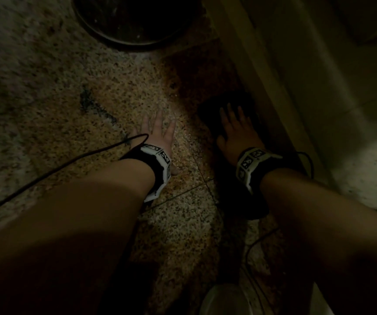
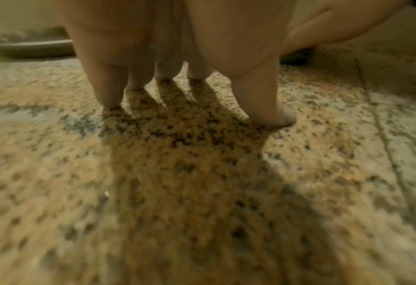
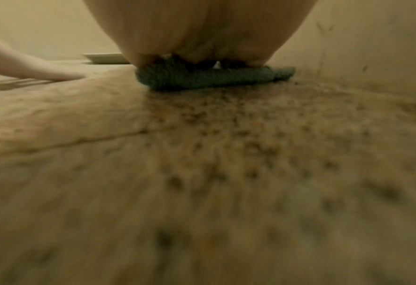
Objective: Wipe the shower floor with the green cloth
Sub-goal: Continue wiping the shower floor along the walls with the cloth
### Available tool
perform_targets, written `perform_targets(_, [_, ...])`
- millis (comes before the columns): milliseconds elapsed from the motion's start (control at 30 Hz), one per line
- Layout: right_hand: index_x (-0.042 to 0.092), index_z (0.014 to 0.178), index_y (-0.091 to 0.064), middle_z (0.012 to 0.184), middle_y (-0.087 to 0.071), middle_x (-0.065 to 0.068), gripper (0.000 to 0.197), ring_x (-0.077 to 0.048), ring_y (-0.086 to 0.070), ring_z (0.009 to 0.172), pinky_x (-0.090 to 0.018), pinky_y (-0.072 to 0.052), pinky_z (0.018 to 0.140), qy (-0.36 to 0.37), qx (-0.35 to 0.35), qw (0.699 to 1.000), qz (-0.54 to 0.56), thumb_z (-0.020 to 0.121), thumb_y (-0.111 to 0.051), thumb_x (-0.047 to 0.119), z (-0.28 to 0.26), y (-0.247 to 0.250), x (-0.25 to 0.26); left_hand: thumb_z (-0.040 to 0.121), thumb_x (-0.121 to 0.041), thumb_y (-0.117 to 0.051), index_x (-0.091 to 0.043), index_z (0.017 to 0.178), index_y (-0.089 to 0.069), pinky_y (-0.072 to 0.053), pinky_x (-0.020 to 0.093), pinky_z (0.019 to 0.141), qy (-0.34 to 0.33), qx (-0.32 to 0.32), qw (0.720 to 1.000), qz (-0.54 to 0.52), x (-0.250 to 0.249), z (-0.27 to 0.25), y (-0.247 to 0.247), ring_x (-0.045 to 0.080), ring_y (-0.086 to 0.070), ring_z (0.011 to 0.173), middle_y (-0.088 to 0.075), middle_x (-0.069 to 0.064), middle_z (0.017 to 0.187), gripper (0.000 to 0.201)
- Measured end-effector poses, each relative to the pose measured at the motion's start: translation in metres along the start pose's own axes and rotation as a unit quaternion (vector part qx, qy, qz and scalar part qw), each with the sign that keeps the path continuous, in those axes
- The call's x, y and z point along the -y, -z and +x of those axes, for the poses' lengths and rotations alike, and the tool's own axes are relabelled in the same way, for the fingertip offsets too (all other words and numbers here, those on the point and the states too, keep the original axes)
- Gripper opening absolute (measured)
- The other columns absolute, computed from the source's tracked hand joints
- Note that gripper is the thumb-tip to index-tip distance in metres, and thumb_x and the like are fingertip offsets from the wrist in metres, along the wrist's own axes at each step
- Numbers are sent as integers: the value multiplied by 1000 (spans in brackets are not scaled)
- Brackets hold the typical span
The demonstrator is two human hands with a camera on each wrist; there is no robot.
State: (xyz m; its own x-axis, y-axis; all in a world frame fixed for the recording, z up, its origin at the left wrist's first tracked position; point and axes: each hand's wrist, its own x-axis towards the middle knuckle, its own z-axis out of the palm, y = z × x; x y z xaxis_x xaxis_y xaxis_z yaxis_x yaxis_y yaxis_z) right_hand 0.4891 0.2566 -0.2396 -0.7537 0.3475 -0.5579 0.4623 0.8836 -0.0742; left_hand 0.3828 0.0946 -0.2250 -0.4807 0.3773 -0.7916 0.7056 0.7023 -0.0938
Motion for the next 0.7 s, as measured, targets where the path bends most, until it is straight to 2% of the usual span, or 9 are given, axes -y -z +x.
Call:
perform_targets(200, [18, 151, 11, 158, 17, -4, 68, -25, 14, 145, -37, 9, 116, 11, -17, 1000, -10, 99, -32, 32, -1, -5, -2, 80, -50, -69, -27, 146, 25, -15, 56, 112, 4, 0, 1000, -16, -2, 4, 2, 39, 14, 142, 32, 8, 152, 116])
perform_targets(367, [19, 151, 11, 158, 18, -5, 68, -29, 15, 145, -39, 8, 116, 15, 2, 1000, -21, 100, -31, 32, -12, -7, -8, 67, -61, -72, -26, 144, 28, -15, 56, 112, 0, 22, 1000, -6, -2, 1, 4, 40, 16, 141, 33, 8, 151, 132])
perform_targets(600, [18, 148, 18, 156, 24, -5, 67, -29, 19, 143, -38, 10, 116, -5, 55, 997, -45, 101, -26, 36, -57, -29, -31, 68, -65, -68, -25, 146, 24, -21, 55, 110, -4, 9, 1000, 6, -1, -5, 5, 38, 13, 143, 30, 8, 152, 127])
perform_targets(700, [19, 149, 17, 156, 23, -5, 65, -29, 18, 144, -38, 10, 116, -6, 47, 998, -33, 102, -24, 39, -64, -36, -34, 70, -66, -65, -24, 146, 24, -22, 55, 109, -5, 4, 1000, 12, -1, -6, 4, 38, 13, 143, 31, 9, 152, 125])
